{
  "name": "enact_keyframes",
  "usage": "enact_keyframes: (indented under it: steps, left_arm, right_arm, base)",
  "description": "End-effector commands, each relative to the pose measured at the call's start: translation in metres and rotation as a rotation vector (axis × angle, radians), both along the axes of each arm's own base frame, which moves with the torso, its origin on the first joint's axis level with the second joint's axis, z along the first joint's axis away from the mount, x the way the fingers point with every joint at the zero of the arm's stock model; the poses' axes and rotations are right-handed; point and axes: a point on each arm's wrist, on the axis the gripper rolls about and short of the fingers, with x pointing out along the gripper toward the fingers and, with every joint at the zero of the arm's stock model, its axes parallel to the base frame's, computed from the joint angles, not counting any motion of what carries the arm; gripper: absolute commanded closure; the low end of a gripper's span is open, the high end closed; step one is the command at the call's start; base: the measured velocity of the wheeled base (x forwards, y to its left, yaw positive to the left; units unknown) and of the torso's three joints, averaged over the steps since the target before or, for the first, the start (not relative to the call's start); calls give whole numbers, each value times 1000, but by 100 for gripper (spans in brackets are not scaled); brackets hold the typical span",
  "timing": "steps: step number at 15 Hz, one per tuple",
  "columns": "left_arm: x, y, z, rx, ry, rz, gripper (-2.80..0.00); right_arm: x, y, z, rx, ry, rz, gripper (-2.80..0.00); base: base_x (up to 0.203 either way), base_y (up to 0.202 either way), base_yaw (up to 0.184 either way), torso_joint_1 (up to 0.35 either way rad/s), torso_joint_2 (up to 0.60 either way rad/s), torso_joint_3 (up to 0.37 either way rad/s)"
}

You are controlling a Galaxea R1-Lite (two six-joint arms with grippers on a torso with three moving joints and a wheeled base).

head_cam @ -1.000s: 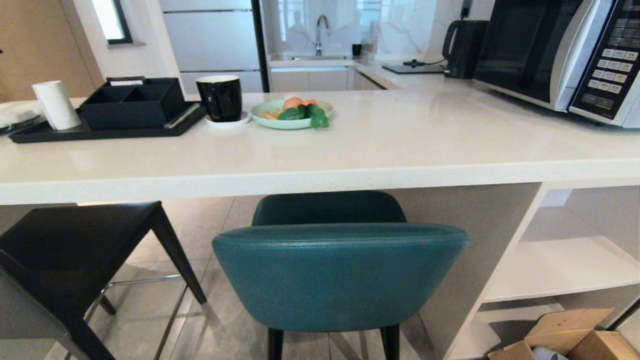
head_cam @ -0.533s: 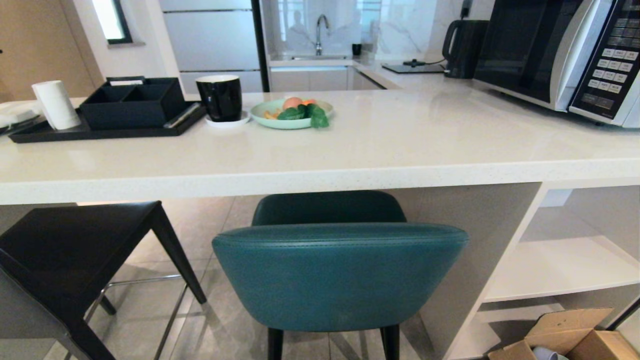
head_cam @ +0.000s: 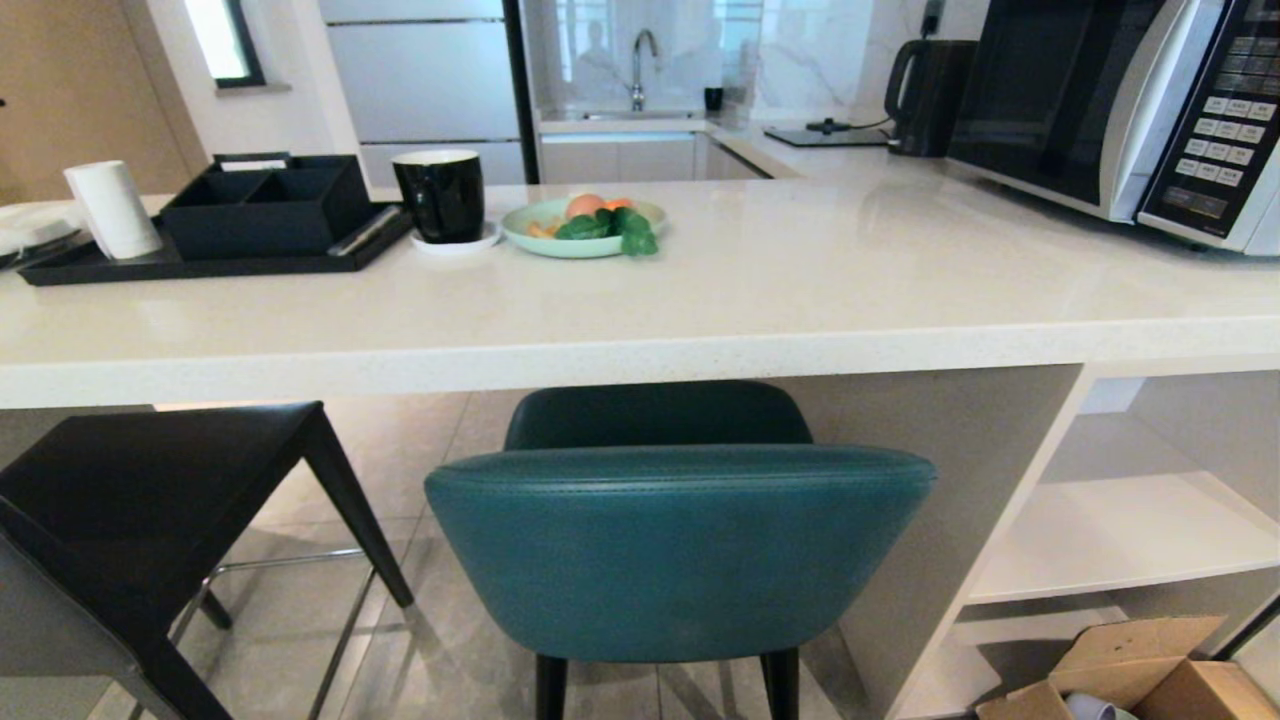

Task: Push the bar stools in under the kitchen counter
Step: Pull the blue chair out from under the dining table

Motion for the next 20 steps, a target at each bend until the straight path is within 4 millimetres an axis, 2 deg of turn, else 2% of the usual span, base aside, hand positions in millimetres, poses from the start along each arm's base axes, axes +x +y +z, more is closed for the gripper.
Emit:
enact_keyframes:
  steps: [1, 4, 8, 11, 15, 18, 20]
  left_arm:
    - [25, 0, 7, 0, 109, -10, 0]
    - [67, -2, 7, 2, 183, -58, 0]
    - [115, -9, -1, 5, 218, -120, 0]
    - [143, -14, -7, 5, 215, -140, 0]
    - [179, -21, -21, -4, 210, -155, 0]
    - [206, -27, -42, -7, 221, -150, 0]
    - [219, -44, -44, -2, 191, -145, 0]
  right_arm:
    - [34, 1, 4, 4, 132, 20, 0]
    - [58, 6, -8, 18, 216, 137, 0]
    - [89, 11, -19, 41, 265, 186, 0]
    - [123, 16, -25, 43, 253, 194, 0]
    - [158, 24, -36, 41, 224, 217, 0]
    - [179, 28, -45, 37, 179, 200, 0]
    - [190, 33, -50, 32, 144, 194, 0]
  base:
    - [0, 0, 0, 0, 0, 0]
    - [0, 0, 0, 0, 0, 0]
    - [0, 0, 0, 0, 0, 0]
    - [0, 0, 0, 0, 0, 0]
    - [0, 0, 0, 0, 0, 0]
    - [0, 0, 0, 0, 0, 0]
    - [0, 0, 0, 0, 0, 0]
